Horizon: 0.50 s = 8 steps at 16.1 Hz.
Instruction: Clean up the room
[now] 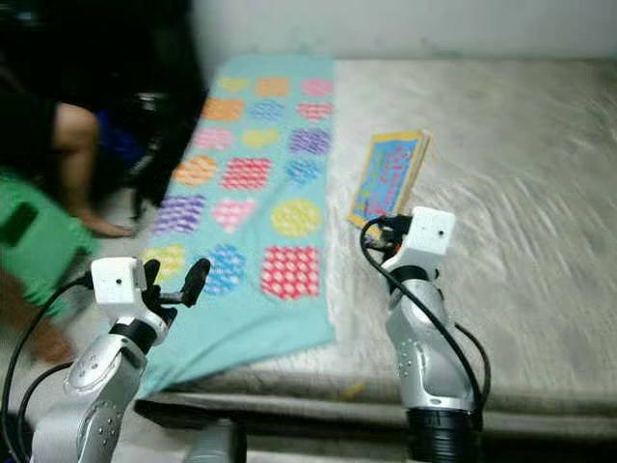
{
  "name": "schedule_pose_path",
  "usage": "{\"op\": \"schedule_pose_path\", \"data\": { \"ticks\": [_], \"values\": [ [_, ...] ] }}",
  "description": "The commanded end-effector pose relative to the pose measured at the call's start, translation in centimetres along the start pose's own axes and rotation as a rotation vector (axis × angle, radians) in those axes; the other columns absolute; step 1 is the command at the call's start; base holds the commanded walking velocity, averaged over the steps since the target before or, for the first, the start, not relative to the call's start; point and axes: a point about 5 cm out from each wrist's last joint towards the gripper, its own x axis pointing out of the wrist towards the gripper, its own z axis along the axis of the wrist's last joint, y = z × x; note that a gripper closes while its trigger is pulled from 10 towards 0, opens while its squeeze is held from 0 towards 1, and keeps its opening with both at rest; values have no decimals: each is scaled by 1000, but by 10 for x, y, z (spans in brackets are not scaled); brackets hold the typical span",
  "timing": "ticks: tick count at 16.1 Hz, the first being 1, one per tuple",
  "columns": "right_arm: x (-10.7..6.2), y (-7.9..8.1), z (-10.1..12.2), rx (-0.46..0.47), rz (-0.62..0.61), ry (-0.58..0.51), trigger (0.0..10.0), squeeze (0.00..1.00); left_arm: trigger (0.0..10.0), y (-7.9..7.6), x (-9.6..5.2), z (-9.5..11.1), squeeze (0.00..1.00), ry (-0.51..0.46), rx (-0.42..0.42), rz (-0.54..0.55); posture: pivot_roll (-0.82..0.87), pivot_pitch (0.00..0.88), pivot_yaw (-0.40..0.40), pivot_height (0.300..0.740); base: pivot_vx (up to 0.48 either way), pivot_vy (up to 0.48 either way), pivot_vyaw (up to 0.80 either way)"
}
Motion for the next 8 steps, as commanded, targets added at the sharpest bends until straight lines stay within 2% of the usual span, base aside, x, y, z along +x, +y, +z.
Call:
{"op": "schedule_pose_path", "data": {
  "ticks": [1, 8],
  "values": [
    [3, 6, 12, 0, 23, -61, 10000, 0, 10000, 2, -1, 1, 0, -2, 14, 5, -90, 0, 44, 740, 0, 0, 0],
    [4, 2, 13, -22, 23, -70, 10000, 0, 10000, 2, -1, 3, 0, -28, 54, 10, -85, 0, 38, 740, 0, 0, 0]
  ]
}}
